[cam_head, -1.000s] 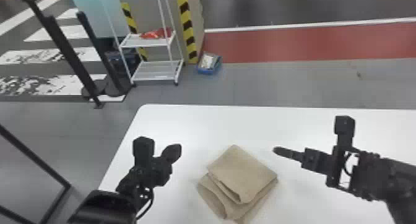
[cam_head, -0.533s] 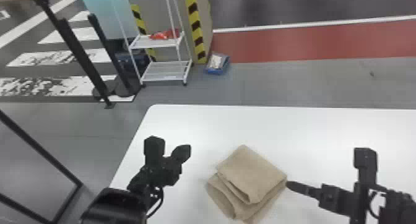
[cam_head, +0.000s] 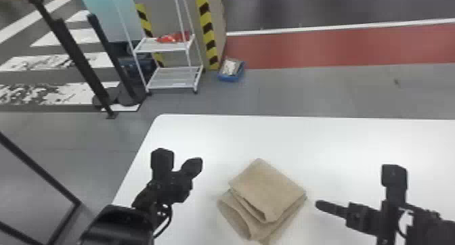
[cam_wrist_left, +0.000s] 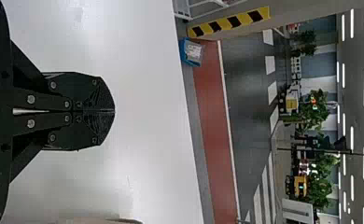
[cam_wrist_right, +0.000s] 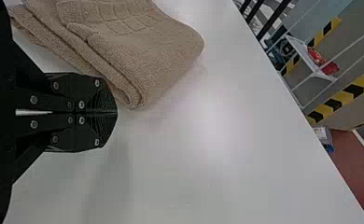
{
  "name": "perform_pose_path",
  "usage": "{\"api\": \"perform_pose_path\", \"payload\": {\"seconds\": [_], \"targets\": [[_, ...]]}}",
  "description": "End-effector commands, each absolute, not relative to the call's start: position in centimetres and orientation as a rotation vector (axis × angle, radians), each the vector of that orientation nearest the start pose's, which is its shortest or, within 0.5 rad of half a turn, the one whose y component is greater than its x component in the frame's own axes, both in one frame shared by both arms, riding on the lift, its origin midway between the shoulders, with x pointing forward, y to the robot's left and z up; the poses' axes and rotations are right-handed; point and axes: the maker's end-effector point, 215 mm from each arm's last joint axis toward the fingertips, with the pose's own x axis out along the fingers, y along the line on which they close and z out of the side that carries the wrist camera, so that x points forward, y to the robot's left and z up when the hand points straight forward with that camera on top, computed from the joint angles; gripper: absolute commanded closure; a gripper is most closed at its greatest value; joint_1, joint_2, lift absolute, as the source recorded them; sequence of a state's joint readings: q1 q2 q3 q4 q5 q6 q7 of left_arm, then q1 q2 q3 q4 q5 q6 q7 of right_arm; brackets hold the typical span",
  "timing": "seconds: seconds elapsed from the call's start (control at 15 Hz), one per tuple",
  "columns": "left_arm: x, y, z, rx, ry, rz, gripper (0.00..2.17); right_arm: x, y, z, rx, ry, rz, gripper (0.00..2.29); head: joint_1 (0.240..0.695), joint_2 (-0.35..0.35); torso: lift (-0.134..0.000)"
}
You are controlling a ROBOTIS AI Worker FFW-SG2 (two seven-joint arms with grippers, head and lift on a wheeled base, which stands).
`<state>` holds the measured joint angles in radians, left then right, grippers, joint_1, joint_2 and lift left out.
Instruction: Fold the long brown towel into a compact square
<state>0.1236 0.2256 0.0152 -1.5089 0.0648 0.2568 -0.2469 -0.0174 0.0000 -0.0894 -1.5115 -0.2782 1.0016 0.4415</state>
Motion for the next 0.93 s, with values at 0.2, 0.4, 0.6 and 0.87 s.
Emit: {"api": "perform_pose_path", "payload": {"seconds": [0.2, 0.4, 0.6, 0.87], "targets": [[51.9, 28.3, -50.9, 0.1, 0.447, -0.205, 1.71, 49.9, -11.4, -56.3, 0.519, 0.891, 0.435, 1.48, 0.695, 0.188, 0.0], [52.0, 28.3, -50.7, 0.098, 0.441, -0.207, 1.71, 53.9, -11.4, -54.8, 0.515, 0.82, 0.436, 1.48, 0.695, 0.179, 0.0], [51.7, 29.2, -50.7, 0.095, 0.443, -0.2, 1.71, 52.1, -9.9, -54.8, 0.52, 0.855, 0.471, 1.48, 0.695, 0.177, 0.0], [52.2, 29.4, -50.3, 0.096, 0.437, -0.198, 1.71, 47.3, -9.6, -56.0, 0.508, 0.909, 0.476, 1.48, 0.695, 0.212, 0.0]]}}
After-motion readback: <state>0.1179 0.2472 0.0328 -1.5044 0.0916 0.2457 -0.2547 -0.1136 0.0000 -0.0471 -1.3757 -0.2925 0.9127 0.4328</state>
